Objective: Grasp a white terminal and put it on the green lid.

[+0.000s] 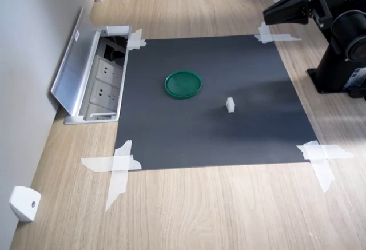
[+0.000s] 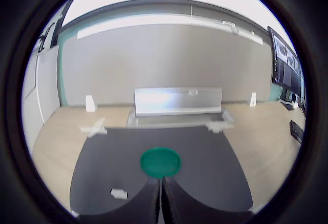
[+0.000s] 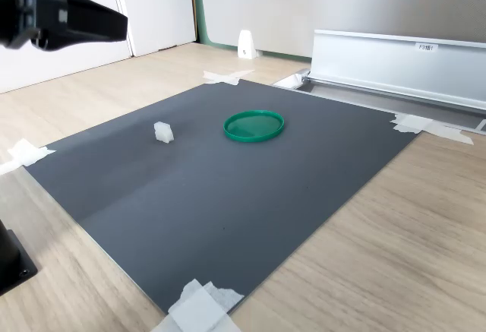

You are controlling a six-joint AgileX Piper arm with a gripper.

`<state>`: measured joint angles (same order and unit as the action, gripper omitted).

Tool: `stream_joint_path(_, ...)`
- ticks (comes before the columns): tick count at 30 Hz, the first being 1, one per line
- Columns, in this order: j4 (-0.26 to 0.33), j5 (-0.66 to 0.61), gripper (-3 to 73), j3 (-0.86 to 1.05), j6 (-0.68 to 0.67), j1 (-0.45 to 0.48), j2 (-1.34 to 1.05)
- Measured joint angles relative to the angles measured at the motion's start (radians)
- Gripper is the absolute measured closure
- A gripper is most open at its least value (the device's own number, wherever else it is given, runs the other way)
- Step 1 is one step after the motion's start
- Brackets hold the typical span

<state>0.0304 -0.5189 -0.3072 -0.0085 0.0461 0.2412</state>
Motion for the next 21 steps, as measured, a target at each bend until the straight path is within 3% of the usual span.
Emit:
stream_joint_path(5,-0.057,-0.233,70.4,-0.169,0.0,0.0,0.23)
stream_joint_path(10,-0.083,-0.377,70.4,-0.327,0.0,0.0,0.432)
stream_joint_path(15,-0.086,-0.435,70.4,-0.418,-0.014,0.0,0.601)
stream_joint_path(21,-0.064,-0.47,70.4,-0.456,-0.161,0.0,0.779)
